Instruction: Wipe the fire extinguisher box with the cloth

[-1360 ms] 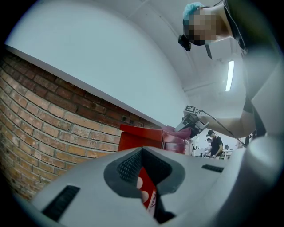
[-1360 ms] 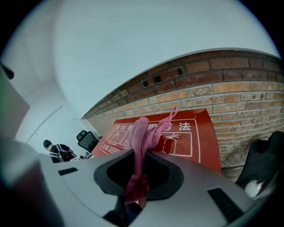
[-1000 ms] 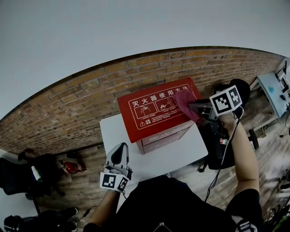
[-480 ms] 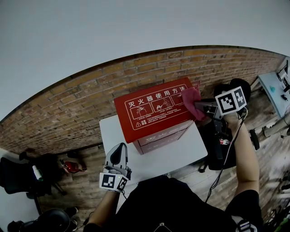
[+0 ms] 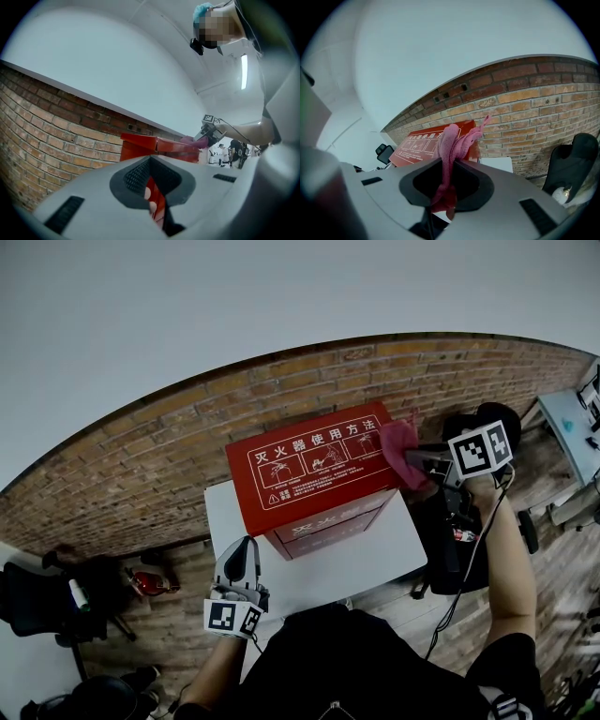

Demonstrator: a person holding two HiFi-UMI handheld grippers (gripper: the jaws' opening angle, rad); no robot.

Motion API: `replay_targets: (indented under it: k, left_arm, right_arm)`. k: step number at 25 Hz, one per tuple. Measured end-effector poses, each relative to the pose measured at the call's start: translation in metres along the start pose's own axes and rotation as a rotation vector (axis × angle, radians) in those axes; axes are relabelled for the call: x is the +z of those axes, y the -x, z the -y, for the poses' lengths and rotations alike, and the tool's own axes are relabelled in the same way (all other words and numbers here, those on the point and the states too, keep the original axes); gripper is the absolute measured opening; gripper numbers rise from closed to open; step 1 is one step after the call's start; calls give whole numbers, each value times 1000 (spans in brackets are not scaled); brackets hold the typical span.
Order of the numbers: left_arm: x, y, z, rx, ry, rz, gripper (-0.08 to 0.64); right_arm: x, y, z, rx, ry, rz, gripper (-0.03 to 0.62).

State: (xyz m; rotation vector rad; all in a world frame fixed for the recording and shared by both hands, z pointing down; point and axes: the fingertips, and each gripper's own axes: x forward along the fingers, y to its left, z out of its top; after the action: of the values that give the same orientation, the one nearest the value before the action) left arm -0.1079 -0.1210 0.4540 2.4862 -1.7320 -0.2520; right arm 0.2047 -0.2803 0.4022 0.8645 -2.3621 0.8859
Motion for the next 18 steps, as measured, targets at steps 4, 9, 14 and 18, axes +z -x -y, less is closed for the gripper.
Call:
replay_targets:
  k: [4,9,14,18]
  left_arm:
    - [-1,-1,7,19,-6,-1,38]
    - [-6,-1,14,56,-5,-3,38]
    - [-8,0,21,101,-15,5,38]
    - [-10,7,32,139,-26,-3,38]
  right_arm:
    - [1,4,5,9,11,17,74]
    - [1,8,11,17,34,40,75]
    - [1,11,13,30,65,89,74]
    - [3,17,21,32,77,142,74]
